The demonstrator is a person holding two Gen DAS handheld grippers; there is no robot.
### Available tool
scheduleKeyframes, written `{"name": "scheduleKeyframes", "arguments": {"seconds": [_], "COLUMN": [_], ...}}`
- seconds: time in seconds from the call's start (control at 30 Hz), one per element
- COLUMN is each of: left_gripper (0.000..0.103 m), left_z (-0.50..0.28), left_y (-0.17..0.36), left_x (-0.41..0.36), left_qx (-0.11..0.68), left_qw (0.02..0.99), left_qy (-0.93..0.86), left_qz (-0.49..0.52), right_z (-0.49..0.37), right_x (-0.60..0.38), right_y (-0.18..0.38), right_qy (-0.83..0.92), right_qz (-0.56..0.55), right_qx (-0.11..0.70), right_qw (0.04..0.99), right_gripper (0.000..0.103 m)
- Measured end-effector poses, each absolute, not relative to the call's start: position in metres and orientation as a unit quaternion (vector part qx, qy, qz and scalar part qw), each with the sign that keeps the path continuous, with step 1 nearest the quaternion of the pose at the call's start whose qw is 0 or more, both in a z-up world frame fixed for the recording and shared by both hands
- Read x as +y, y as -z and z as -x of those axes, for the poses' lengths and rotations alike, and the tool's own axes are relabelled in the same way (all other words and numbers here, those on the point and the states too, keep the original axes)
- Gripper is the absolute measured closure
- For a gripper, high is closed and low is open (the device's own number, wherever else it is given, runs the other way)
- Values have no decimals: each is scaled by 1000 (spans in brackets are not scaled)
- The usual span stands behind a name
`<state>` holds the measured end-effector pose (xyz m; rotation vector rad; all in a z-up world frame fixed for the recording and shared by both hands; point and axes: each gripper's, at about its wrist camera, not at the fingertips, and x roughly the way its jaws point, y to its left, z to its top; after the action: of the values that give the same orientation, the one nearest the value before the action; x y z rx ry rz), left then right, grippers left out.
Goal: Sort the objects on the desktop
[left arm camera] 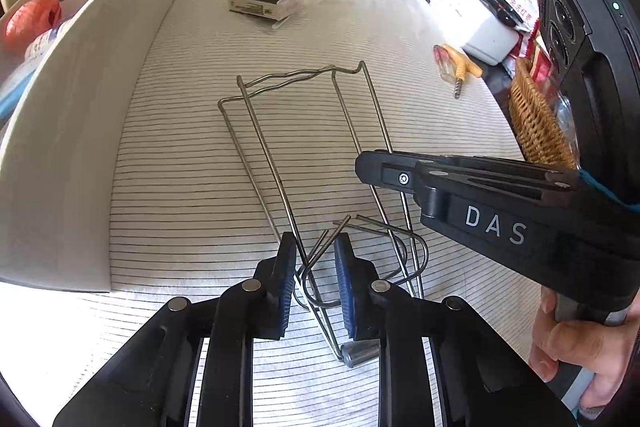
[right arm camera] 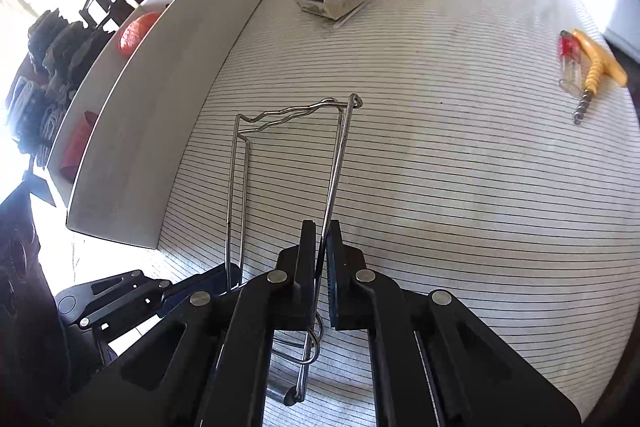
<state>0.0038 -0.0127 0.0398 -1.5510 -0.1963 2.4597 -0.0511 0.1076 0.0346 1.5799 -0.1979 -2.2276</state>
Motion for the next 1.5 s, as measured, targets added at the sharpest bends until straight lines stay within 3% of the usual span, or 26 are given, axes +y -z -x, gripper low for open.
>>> {"name": "scheduleKeyframes", "arguments": {"seconds": [0.57, 0.9, 1.23, 1.5], "left_gripper": [84, 84, 83, 83], "left_z": [-14, -28, -18, -4], "left_y": [-111, -78, -162, -198], "left_x": [-35, -49, -85, -144], "left_qx": [-99, -117, -123, -125], "left_qw": [125, 121, 125, 102], "left_qy": [-859, -839, -873, -889], "left_qz": [487, 517, 455, 429], "right_z": [43, 32, 46, 70], "right_x": [108, 101, 83, 30], "right_y": [-128, -90, -145, -201], "right_qy": [821, 790, 808, 815], "right_qz": [-512, -542, -509, -487], "right_qx": [-123, -162, -146, -131], "right_qw": [221, 237, 258, 286], "right_gripper": [100, 100, 98, 98]}}
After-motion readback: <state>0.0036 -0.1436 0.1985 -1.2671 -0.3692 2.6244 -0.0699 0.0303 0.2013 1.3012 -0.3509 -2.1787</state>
